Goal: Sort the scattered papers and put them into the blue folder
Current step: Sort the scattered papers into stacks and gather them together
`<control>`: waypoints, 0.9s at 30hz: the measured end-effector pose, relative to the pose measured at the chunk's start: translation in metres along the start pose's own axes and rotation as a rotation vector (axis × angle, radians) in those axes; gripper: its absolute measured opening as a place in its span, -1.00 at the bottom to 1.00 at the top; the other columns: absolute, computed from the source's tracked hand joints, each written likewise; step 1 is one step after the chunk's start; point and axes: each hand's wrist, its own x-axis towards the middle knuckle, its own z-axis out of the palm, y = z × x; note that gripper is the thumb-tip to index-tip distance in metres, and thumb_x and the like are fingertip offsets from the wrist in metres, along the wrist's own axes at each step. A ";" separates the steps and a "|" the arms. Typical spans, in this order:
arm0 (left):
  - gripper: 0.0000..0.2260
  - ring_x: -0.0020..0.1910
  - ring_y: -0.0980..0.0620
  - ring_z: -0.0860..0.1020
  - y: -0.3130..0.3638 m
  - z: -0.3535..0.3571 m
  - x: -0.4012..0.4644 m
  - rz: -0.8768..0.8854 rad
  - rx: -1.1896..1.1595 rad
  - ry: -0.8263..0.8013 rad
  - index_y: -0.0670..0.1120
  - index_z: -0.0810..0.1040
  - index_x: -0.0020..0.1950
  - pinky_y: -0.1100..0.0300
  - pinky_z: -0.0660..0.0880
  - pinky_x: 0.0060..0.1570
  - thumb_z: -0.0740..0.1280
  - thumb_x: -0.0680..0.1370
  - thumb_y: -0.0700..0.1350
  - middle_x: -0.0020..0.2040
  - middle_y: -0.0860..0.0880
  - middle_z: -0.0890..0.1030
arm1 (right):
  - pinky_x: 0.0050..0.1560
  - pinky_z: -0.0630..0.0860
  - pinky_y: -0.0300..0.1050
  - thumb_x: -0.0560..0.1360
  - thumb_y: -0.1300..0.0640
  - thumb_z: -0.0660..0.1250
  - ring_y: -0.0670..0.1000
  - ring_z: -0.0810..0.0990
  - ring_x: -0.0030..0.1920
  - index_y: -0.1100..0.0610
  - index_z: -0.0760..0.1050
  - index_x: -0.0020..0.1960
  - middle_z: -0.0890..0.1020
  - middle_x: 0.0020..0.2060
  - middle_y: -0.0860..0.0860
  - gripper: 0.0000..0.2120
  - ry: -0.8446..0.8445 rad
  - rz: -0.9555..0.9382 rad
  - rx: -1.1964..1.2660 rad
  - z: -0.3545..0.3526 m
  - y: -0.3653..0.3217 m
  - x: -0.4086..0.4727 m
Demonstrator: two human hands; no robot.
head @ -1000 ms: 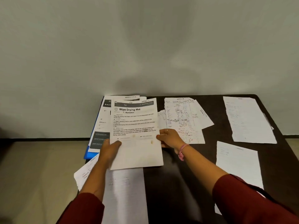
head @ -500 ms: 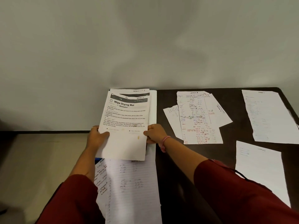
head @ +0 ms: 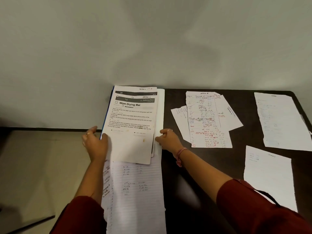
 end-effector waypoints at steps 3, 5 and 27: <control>-0.65 0.24 -0.20 0.42 -0.015 0.002 -0.030 -0.021 -0.047 0.039 -0.16 0.42 0.29 -0.18 0.42 0.23 0.32 0.51 -0.19 0.28 -0.19 0.38 | 0.12 0.47 -0.13 0.47 0.20 0.36 -0.01 0.51 -0.01 0.24 0.45 0.21 0.55 -0.02 0.06 -0.66 0.068 -0.077 -0.076 -0.004 0.025 -0.021; -0.65 0.25 -0.23 0.41 -0.028 0.001 -0.053 -0.044 -0.061 0.046 -0.16 0.42 0.29 -0.20 0.41 0.23 0.30 0.50 -0.22 0.28 -0.19 0.37 | 0.03 0.40 -0.26 0.47 0.18 0.37 -0.06 0.47 -0.01 0.23 0.44 0.25 0.50 0.09 0.09 -0.63 0.089 -0.138 -0.133 -0.003 0.046 -0.039; -0.28 0.53 -0.25 -0.17 -0.077 -0.003 -0.190 -0.183 0.513 -0.236 -0.17 -0.05 0.56 -0.26 -0.20 0.42 0.12 0.58 0.22 0.57 -0.20 -0.12 | 0.00 0.54 -0.20 0.45 0.14 0.43 -0.06 0.52 -0.07 0.22 0.24 0.40 0.45 -0.08 -0.05 -0.38 -0.076 -0.102 -0.005 0.035 0.112 -0.134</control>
